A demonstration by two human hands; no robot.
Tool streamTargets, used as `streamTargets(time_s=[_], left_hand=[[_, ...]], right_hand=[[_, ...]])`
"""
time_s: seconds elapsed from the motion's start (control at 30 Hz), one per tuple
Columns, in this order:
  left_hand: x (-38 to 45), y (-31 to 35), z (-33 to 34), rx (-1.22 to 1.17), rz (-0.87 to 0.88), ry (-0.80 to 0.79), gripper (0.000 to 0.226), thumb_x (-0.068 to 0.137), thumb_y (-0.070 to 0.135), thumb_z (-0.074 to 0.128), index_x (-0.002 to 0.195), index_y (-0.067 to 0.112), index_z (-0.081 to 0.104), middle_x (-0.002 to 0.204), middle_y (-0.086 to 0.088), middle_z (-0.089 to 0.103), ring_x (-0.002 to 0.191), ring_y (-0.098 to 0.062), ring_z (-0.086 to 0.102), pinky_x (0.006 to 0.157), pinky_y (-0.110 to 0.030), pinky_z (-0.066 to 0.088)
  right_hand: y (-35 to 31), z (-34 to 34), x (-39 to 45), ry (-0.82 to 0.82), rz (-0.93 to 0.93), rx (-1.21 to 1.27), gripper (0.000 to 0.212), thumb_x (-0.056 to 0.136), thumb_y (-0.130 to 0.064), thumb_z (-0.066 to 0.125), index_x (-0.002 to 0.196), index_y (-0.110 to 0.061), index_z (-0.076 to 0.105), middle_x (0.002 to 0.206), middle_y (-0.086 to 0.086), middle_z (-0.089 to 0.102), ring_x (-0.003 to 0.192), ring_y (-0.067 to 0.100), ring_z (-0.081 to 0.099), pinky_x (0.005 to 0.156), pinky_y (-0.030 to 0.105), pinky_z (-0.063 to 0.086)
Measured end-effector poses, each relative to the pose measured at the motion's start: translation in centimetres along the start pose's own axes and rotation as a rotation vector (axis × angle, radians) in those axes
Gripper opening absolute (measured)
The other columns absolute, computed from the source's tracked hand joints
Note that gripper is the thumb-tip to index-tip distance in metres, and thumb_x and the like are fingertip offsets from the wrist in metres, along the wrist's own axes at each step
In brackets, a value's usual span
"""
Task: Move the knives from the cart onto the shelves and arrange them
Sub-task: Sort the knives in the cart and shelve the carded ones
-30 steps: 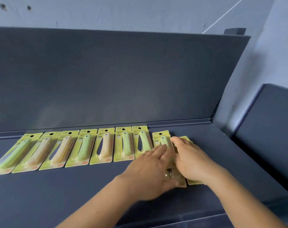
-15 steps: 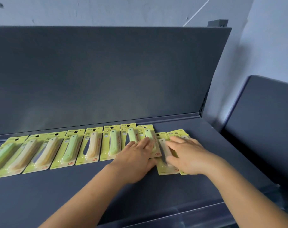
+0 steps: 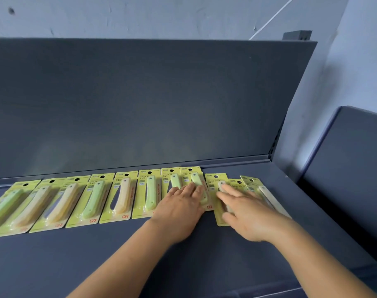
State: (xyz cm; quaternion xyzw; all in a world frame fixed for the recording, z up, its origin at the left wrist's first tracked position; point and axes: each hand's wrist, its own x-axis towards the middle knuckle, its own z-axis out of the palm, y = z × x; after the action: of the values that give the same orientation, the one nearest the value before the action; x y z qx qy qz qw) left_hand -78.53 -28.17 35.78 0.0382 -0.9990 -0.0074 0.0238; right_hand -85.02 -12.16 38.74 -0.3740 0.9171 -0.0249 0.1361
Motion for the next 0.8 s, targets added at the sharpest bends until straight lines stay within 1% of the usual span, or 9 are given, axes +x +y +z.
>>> streamTargets(time_s=[0.07, 0.13, 0.23, 0.33, 0.5, 0.63, 0.73, 0.8], left_hand=[[0.1, 0.0, 0.0, -0.008, -0.004, 0.007, 0.054, 0.102, 0.036, 0.027, 0.150, 0.017, 0.011, 0.157, -0.001, 0.015, 0.142, -0.018, 0.022, 0.116, -0.032, 0.009], [0.3, -0.1, 0.2, -0.023, -0.006, 0.013, 0.055, 0.102, 0.036, 0.027, 0.151, 0.017, 0.011, 0.157, -0.002, 0.014, 0.143, -0.018, 0.019, 0.117, -0.032, 0.007], [0.5, -0.4, 0.4, -0.046, -0.006, -0.001, 0.055, 0.102, 0.036, 0.028, 0.151, 0.018, 0.009, 0.159, -0.002, 0.009, 0.145, -0.018, 0.015, 0.118, -0.033, 0.005], [0.7, -0.6, 0.4, -0.056, 0.004, -0.018, 0.055, 0.102, 0.037, 0.028, 0.151, 0.017, 0.010, 0.160, -0.002, 0.005, 0.146, -0.017, 0.010, 0.118, -0.033, 0.004], [0.9, -0.7, 0.5, -0.043, 0.024, -0.019, 0.056, 0.102, 0.039, 0.027, 0.151, 0.017, 0.010, 0.160, -0.003, 0.006, 0.146, -0.017, 0.009, 0.118, -0.033, 0.003], [1.0, -0.4, 0.4, -0.021, 0.020, -0.018, 0.057, 0.102, 0.039, 0.026, 0.151, 0.016, 0.009, 0.160, -0.004, 0.008, 0.146, -0.017, 0.011, 0.118, -0.032, 0.002], [0.9, -0.3, 0.3, -0.012, 0.020, -0.017, 0.057, 0.102, 0.039, 0.025, 0.151, 0.016, 0.008, 0.159, -0.003, 0.007, 0.146, -0.018, 0.013, 0.118, -0.033, 0.000], [0.6, -0.2, 0.0, -0.005, 0.016, -0.012, 0.057, 0.102, 0.039, 0.024, 0.151, 0.016, 0.006, 0.160, -0.004, 0.004, 0.146, -0.019, 0.008, 0.117, -0.033, -0.001]], right_hand=[[0.2, 0.1, 1.2, 0.013, 0.001, 0.023, 0.056, 0.100, -0.028, 0.032, 0.152, -0.026, 0.013, 0.159, -0.015, -0.013, 0.147, 0.022, 0.007, 0.118, 0.036, 0.012], [0.4, 0.3, 2.1, 0.016, 0.008, 0.043, 0.056, 0.100, -0.026, 0.032, 0.153, -0.026, 0.012, 0.159, -0.015, -0.013, 0.147, 0.020, 0.008, 0.118, 0.035, 0.016], [0.4, 0.2, 3.2, 0.028, 0.020, 0.067, 0.056, 0.101, -0.023, 0.030, 0.153, -0.027, 0.009, 0.158, -0.017, -0.013, 0.147, 0.017, 0.008, 0.116, 0.034, 0.016], [0.3, 0.1, 3.7, 0.039, 0.038, 0.076, 0.055, 0.101, -0.023, 0.029, 0.153, -0.027, 0.009, 0.158, -0.019, -0.013, 0.146, 0.018, 0.012, 0.114, 0.034, 0.020], [0.5, 0.1, 4.4, 0.044, 0.054, 0.064, 0.056, 0.102, -0.021, 0.026, 0.153, -0.027, 0.005, 0.158, -0.017, -0.015, 0.146, 0.018, 0.013, 0.113, 0.034, 0.022], [0.6, 0.2, 4.6, 0.038, 0.068, 0.065, 0.056, 0.102, -0.022, 0.026, 0.153, -0.028, 0.003, 0.158, -0.018, -0.015, 0.147, 0.019, 0.010, 0.115, 0.035, 0.019], [0.5, 0.1, 4.5, 0.033, 0.068, 0.083, 0.057, 0.101, -0.022, 0.027, 0.153, -0.028, 0.004, 0.158, -0.019, -0.014, 0.147, 0.019, 0.010, 0.116, 0.036, 0.018], [0.4, -0.3, 3.8, 0.061, 0.051, 0.090, 0.055, 0.101, -0.022, 0.028, 0.152, -0.026, 0.009, 0.158, -0.018, -0.009, 0.144, 0.022, 0.016, 0.114, 0.037, 0.022]])
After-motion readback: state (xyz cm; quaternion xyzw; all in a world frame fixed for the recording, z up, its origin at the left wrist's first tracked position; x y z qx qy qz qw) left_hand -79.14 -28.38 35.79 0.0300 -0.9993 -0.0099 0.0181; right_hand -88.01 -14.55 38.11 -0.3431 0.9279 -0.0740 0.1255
